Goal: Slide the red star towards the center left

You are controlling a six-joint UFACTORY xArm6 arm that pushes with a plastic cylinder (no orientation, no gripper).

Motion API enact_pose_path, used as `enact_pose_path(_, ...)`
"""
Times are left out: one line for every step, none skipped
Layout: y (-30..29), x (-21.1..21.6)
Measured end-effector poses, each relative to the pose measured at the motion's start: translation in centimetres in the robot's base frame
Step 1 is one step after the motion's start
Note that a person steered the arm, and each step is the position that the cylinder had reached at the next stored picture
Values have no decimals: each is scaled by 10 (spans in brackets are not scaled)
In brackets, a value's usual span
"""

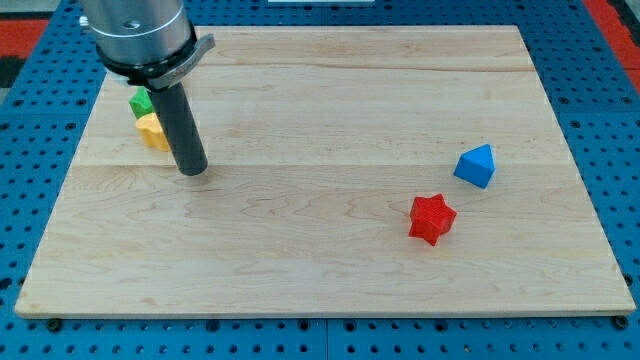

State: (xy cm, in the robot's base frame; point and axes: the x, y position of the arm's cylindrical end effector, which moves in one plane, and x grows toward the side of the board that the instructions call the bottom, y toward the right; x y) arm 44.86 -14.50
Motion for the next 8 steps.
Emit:
enact_pose_path(-13,-5)
enact_pose_path(-52,-14)
enact_pose_path(-78,-18)
enact_pose_path(6,19)
enact_pose_path(107,22)
enact_pose_path(196,22)
enact_pose_path(237,25)
enact_pose_path(311,46)
